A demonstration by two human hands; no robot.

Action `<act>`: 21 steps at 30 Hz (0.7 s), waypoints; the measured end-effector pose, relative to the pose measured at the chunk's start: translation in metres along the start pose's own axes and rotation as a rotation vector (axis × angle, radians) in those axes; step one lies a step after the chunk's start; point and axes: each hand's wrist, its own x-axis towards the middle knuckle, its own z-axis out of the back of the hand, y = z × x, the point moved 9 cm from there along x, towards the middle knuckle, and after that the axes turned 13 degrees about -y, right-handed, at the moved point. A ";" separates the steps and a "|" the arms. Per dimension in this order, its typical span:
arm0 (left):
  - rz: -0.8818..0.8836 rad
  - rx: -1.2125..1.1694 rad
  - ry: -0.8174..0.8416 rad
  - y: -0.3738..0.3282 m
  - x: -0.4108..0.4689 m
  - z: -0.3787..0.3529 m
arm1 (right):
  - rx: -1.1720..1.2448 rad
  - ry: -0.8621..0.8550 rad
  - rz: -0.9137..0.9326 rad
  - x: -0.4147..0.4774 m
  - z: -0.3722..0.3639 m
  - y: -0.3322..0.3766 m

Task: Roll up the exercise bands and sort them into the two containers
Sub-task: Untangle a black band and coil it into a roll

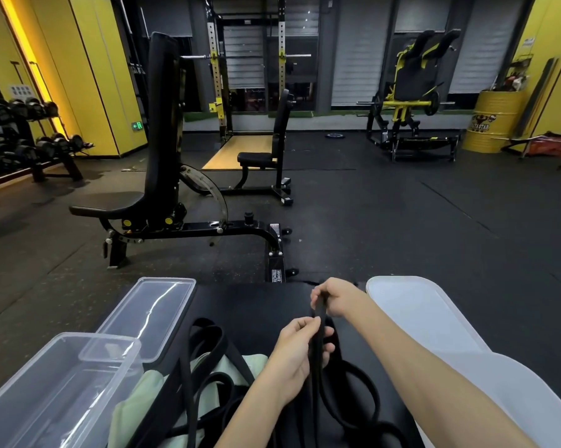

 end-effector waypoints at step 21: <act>-0.002 -0.057 -0.020 -0.032 0.037 -0.002 | 0.130 0.234 0.276 -0.005 -0.081 0.104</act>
